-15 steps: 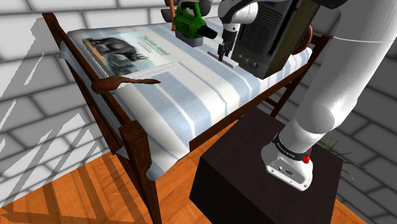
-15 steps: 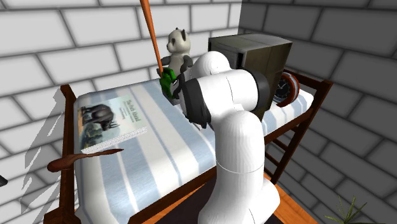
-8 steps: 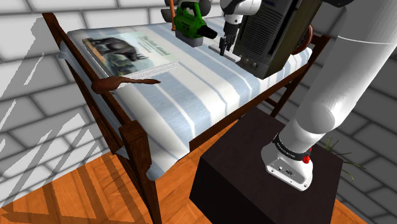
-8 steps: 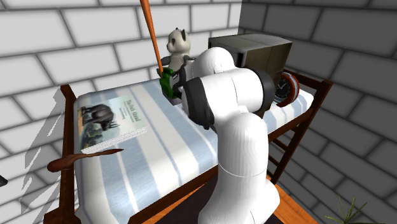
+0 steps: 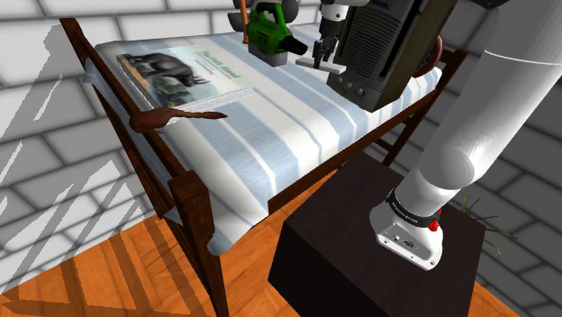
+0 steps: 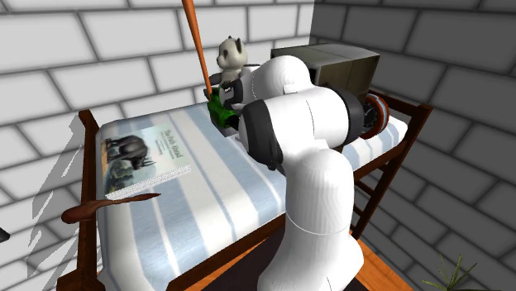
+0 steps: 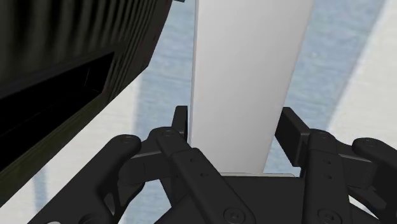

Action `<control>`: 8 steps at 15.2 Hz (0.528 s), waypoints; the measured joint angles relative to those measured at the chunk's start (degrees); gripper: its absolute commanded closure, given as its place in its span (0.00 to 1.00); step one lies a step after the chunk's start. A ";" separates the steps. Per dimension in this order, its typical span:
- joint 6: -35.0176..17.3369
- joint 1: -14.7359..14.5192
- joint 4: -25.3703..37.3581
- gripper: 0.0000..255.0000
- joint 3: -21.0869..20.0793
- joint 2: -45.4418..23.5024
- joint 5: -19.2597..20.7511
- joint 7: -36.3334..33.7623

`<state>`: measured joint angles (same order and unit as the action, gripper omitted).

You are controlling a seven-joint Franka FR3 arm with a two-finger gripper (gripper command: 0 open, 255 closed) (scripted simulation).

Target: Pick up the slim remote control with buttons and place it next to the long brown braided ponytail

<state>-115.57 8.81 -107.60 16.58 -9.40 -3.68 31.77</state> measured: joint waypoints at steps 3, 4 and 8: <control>2.30 -0.13 1.50 1.00 -0.04 0.68 0.26 -0.33; 2.89 -0.12 1.94 1.00 -0.03 0.83 0.31 -0.36; 5.91 -0.15 4.35 1.00 -0.01 1.34 0.51 -0.59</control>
<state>-109.67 8.66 -103.25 16.57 -8.06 -3.17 31.18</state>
